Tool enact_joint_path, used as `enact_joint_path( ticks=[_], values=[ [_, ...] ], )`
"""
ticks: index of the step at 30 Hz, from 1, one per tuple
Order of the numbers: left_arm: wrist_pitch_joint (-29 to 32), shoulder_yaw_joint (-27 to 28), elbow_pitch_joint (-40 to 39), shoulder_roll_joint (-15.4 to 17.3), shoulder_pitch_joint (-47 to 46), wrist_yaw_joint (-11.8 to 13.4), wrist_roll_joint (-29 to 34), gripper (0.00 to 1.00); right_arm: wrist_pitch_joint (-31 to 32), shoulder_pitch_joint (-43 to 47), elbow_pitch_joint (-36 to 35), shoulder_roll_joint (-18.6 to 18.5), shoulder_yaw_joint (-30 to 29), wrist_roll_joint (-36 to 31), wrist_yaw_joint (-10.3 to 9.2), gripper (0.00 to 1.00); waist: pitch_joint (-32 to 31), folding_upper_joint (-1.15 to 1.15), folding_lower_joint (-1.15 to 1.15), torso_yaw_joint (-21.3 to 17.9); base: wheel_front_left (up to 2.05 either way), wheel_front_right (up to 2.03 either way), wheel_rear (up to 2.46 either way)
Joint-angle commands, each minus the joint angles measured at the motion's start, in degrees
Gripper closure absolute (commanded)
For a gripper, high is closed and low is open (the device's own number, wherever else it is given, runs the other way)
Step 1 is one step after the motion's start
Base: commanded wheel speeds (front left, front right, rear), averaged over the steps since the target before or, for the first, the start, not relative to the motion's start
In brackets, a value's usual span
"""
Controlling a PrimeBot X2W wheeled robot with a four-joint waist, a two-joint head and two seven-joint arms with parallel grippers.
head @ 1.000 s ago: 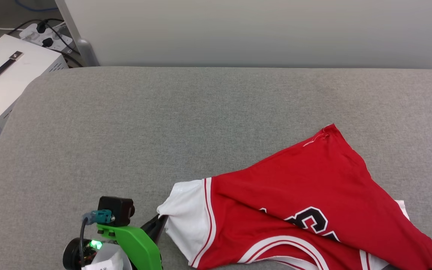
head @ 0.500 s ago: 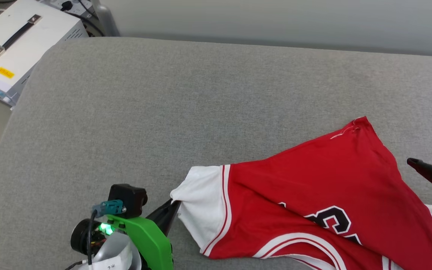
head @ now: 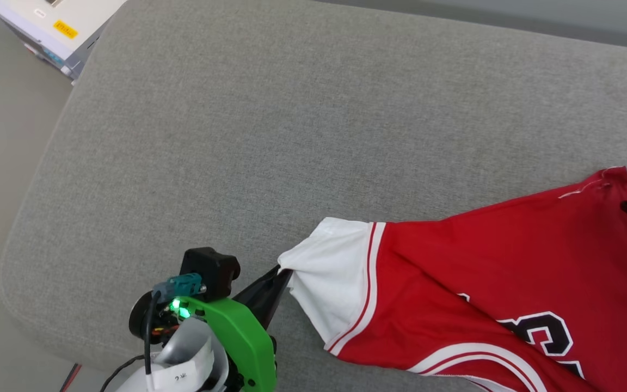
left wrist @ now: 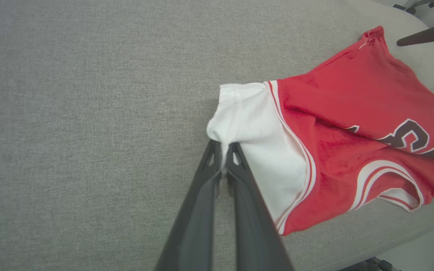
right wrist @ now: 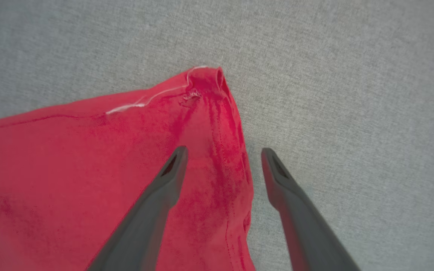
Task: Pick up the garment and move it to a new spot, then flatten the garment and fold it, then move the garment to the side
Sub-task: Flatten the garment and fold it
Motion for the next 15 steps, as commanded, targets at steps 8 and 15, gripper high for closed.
enact_joint_path(
  ticks=[8,15],
  values=[
    [-0.8,-1.7,1.5,-2.0,-2.4,-1.4,1.0,1.0,-3.4,-2.0,6.6,-1.3,2.4,-1.4,-0.03,0.0,4.2,0.63,0.0,4.2,0.0,0.0,0.0],
    [-0.7,-2.2,2.4,-2.1,-2.8,-1.7,0.9,1.0,-6.4,-2.1,11.1,-2.2,5.8,-0.2,-0.03,0.53,4.0,0.63,0.0,4.4,0.0,0.0,0.0]
  ],
)
